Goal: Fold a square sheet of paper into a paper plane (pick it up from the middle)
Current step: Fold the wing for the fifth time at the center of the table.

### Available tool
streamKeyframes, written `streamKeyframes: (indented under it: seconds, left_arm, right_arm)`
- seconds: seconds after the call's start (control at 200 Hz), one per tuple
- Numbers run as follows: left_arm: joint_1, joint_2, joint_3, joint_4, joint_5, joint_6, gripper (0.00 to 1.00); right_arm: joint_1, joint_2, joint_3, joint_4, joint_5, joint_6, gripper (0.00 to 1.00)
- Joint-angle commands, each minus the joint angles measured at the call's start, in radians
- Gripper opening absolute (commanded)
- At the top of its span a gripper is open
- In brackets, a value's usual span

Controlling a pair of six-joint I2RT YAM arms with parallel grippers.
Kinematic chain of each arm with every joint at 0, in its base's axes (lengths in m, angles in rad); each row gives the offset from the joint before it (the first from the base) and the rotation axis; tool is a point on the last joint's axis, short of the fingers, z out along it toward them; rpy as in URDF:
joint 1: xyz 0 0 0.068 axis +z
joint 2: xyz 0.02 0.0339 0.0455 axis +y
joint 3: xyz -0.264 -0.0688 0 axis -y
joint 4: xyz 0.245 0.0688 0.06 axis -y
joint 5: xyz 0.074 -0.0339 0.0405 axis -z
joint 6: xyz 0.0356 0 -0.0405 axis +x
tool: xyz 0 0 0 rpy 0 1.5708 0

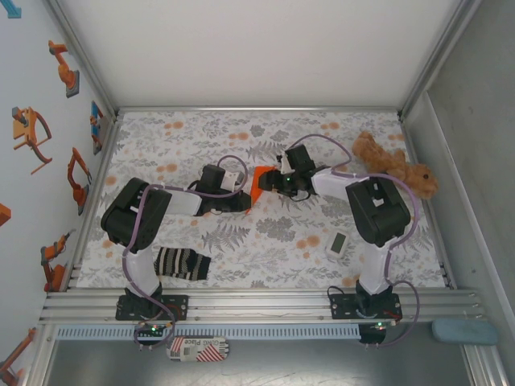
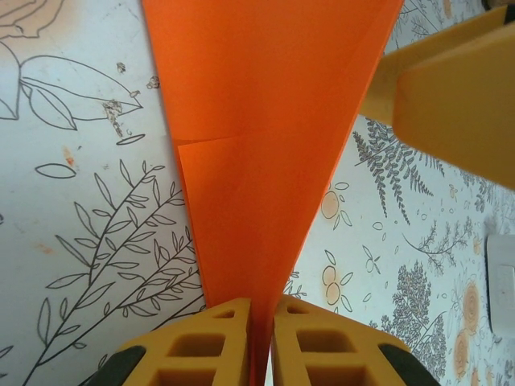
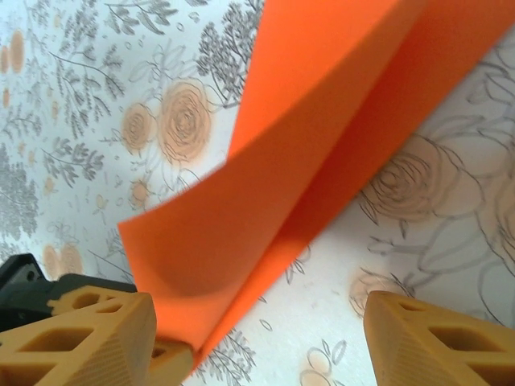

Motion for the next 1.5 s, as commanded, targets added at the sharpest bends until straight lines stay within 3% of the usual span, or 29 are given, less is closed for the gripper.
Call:
streamKeyframes:
  seconds: [0.0, 0.416, 0.946, 1.247, 1.497]
  left_arm:
    - [-0.011, 0.068, -0.036, -0.056, -0.016, 0.008, 0.14]
    - [-0.009, 0.075, -0.034, -0.050, -0.008, 0.005, 0.14]
    - [-0.009, 0.052, -0.003, -0.087, -0.008, -0.005, 0.24]
    - [-0.010, 0.042, 0.047, -0.138, -0.016, -0.025, 0.33]
    - [-0.015, -0.019, 0.061, -0.140, -0.037, -0.044, 0.33]
  right_arm:
    - [-0.014, 0.027, 0.033, 0.030, -0.025, -0.016, 0.69]
    - [-0.017, 0.116, 0.074, -0.096, 0.072, -0.017, 0.70]
    - [0.042, 0.228, 0.188, -0.360, 0.272, -0.017, 0.70]
    - [0.046, 0.250, 0.207, -0.401, 0.281, 0.029, 0.69]
    - [0.048, 0.256, 0.208, -0.408, 0.273, 0.056, 0.69]
